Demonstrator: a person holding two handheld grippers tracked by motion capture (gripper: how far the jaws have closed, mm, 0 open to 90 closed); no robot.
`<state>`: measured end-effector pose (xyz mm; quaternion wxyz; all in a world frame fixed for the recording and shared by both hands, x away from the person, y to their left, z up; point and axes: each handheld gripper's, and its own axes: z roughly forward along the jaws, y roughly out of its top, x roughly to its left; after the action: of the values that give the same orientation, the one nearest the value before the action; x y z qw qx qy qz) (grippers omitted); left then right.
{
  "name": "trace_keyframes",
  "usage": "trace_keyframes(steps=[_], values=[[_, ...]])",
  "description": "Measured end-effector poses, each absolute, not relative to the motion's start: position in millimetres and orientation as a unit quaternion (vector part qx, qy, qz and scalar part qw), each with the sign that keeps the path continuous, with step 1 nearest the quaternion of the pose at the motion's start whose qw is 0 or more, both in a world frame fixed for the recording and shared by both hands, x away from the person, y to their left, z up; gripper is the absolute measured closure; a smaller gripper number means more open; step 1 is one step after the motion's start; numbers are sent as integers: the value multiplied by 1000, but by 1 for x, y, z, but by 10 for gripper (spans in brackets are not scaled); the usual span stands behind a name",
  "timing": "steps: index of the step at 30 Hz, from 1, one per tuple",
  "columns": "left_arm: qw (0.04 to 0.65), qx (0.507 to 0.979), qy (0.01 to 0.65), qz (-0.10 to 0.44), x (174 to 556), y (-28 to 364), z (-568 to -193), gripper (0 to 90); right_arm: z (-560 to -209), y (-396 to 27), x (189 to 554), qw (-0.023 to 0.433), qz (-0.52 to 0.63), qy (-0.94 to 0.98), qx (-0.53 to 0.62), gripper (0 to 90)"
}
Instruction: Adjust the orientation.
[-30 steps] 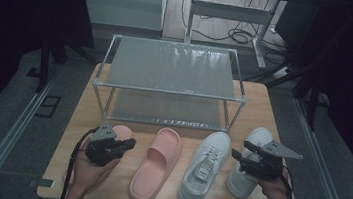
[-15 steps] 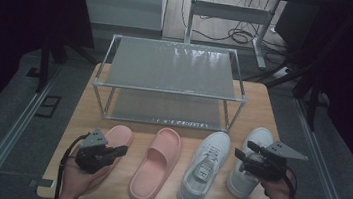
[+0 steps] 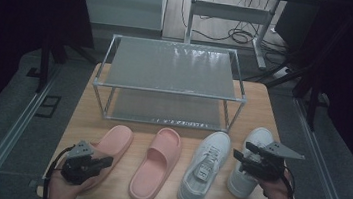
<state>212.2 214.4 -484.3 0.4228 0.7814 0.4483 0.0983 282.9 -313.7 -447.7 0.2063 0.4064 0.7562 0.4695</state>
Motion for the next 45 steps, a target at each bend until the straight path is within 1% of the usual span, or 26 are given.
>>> trace_keyframes(steps=[9, 15, 24, 32, 39, 45], values=[[412, 775, 471, 88, 195, 225, -501, 898, -448, -316, 284, 212, 474, 746, 417, 403], [399, 775, 483, 87, 192, 232, -508, 899, -449, -318, 285, 211, 472, 743, 425, 403], [402, 768, 492, 85, 191, 240, -510, 900, -451, -315, 285, 207, 469, 747, 423, 403], [398, 761, 504, 94, 195, 251, -510, 900, -451, -316, 285, 207, 469, 746, 424, 403], [386, 752, 522, 110, 203, 269, -509, 899, -451, -316, 285, 207, 468, 747, 424, 403], [378, 744, 538, 121, 223, 284, -509, 897, -451, -315, 285, 207, 467, 748, 424, 402]])
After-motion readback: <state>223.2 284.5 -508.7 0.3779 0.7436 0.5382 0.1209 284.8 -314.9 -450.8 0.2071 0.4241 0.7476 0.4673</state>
